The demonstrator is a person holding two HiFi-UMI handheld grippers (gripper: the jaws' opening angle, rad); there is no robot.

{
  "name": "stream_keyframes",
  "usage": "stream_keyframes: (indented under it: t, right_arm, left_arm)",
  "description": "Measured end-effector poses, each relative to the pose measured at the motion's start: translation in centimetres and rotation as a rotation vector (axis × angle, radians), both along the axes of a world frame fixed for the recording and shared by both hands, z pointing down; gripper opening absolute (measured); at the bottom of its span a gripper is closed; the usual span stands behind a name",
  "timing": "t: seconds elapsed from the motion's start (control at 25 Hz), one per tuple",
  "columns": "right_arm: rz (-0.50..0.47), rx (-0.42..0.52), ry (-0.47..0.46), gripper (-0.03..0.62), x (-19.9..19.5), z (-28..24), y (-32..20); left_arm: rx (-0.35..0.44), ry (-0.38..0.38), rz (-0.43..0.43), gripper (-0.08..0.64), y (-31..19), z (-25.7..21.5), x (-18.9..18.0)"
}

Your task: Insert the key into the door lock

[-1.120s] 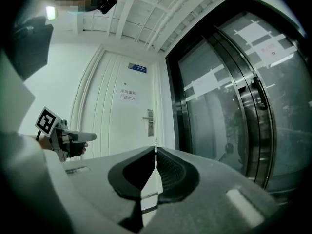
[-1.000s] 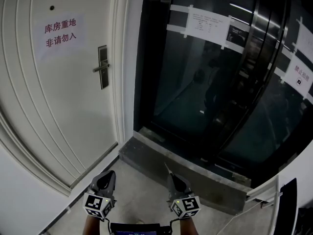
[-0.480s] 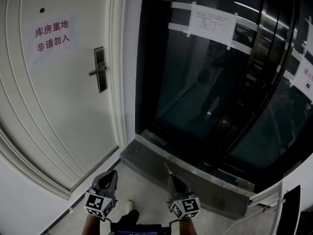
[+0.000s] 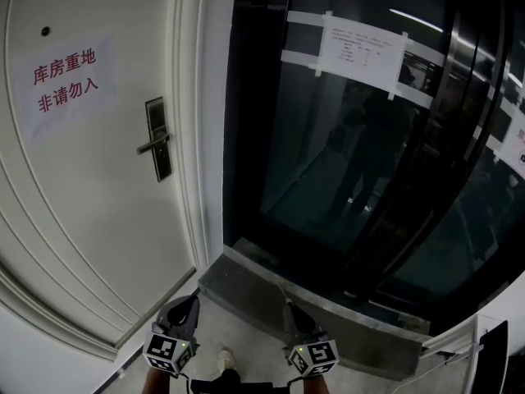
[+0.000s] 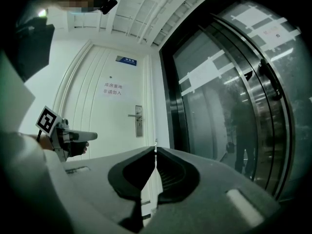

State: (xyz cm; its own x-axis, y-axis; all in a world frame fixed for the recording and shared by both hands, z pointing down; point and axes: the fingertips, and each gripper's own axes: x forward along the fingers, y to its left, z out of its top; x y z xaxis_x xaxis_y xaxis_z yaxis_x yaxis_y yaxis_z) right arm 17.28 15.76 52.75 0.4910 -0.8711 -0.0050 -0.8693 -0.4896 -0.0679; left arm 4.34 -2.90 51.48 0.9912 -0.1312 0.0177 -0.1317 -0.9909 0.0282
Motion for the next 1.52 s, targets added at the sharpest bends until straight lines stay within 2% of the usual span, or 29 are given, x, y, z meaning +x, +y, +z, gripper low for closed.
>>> stream_keyframes:
  t: [0.28, 0.72, 1.04, 1.28, 1.52]
  right_arm:
    - [-0.009, -0.019, 0.008, 0.011, 4.2, -1.0, -5.5]
    - [-0.074, -0.042, 0.033, 0.011, 9.6, -1.3, -14.1]
    - [-0.100, -0.040, 0.029, 0.011, 13.1, -1.0, -19.0]
    - [-0.114, -0.022, 0.052, 0.011, 15.1, -1.4, -21.7]
    - [-0.183, -0.027, 0.115, 0.011, 15.5, -2.2, -24.2]
  left_arm:
    - [-0.001, -0.045, -0.003, 0.002, -5.1, -0.3, 4.0]
    - [-0.026, -0.031, -0.044, 0.002, -12.0, 0.5, 8.3]
    - [0.009, -0.006, -0.073, 0.002, -16.8, -0.7, 11.6]
    - [0.023, -0.012, -0.096, 0.002, -19.7, 0.7, 13.4]
    - [0.032, -0.010, -0.139, 0.002, -20.9, 0.6, 13.2]
